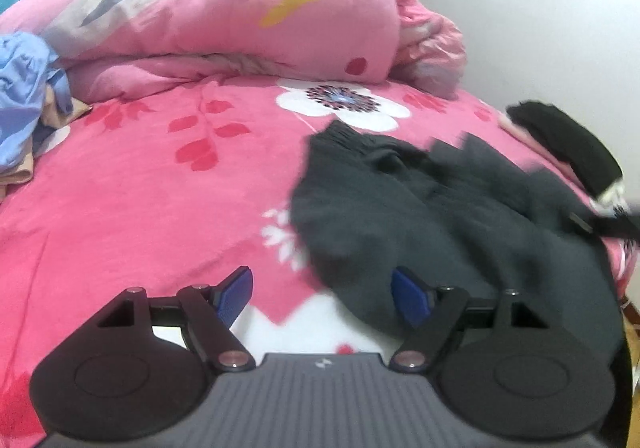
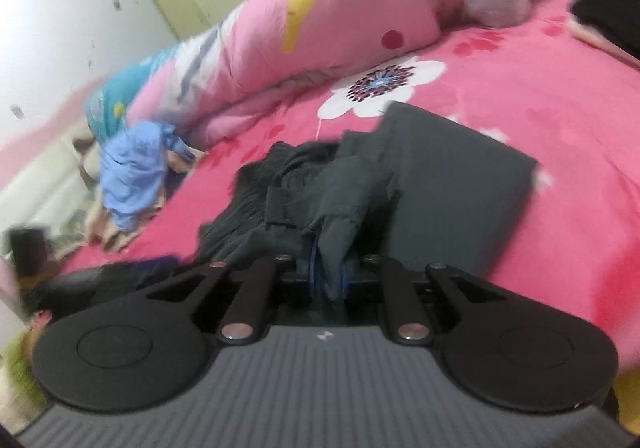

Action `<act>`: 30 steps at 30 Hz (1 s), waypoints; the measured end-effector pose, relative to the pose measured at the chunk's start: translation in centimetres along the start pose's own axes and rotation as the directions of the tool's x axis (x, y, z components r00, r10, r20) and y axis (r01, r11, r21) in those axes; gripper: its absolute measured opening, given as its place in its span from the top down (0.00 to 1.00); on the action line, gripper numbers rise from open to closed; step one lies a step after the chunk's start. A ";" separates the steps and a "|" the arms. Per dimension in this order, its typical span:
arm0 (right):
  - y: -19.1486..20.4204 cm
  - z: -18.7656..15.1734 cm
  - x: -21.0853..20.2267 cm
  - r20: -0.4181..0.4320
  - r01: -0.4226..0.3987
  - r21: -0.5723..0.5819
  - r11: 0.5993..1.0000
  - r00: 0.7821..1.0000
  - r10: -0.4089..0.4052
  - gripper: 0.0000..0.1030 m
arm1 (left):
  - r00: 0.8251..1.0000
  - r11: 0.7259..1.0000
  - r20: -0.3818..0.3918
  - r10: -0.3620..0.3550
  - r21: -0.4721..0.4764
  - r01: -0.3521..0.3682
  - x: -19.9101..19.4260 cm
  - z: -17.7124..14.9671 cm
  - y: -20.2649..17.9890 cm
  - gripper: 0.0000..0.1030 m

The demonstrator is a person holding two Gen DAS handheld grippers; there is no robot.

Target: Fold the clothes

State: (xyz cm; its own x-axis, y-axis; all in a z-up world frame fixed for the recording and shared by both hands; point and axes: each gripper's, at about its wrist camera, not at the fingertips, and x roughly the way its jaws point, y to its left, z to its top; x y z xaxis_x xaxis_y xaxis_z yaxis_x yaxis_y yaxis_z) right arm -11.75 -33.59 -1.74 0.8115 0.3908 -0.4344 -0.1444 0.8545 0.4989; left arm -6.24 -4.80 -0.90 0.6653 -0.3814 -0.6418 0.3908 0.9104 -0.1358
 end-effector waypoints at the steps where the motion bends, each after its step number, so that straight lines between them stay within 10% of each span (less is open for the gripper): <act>1: -0.1 -0.7 -1.1 0.004 -0.003 0.004 1.000 1.000 0.003 0.91 | 1.000 1.000 -0.003 -0.004 -0.013 0.004 0.3 0.4 0.2 0.20; 9: 2.2 -5.8 -4.1 -0.043 -0.034 -0.011 0.999 0.998 0.034 0.87 | 0.999 0.999 -0.039 -0.011 -0.041 0.009 3.8 3.2 -2.5 0.17; 12: 3.9 -6.0 -4.1 -0.078 -0.060 -0.132 0.989 0.996 0.050 0.69 | 0.998 0.999 -0.057 -0.005 -0.041 0.003 4.0 3.1 -2.9 0.16; 21: 3.2 0.8 -7.6 0.005 -0.265 -0.165 0.950 0.963 0.270 0.43 | 0.995 0.995 -0.097 0.031 -0.086 -0.040 3.2 0.7 -0.4 0.16; 30: 0.5 1.3 0.0 -0.121 0.028 -0.003 1.000 0.992 -0.028 0.50 | 0.999 0.994 -0.053 -0.014 -0.107 0.008 -0.3 -1.0 1.7 0.16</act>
State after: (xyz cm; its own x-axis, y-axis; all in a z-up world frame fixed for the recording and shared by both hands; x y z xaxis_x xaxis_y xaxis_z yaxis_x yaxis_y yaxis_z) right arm -11.06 -33.65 -0.54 0.7411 0.4048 -0.5357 -0.1235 0.8663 0.4840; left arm -6.44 -2.97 -1.68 0.6254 -0.3852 -0.6786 0.3263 0.9191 -0.2209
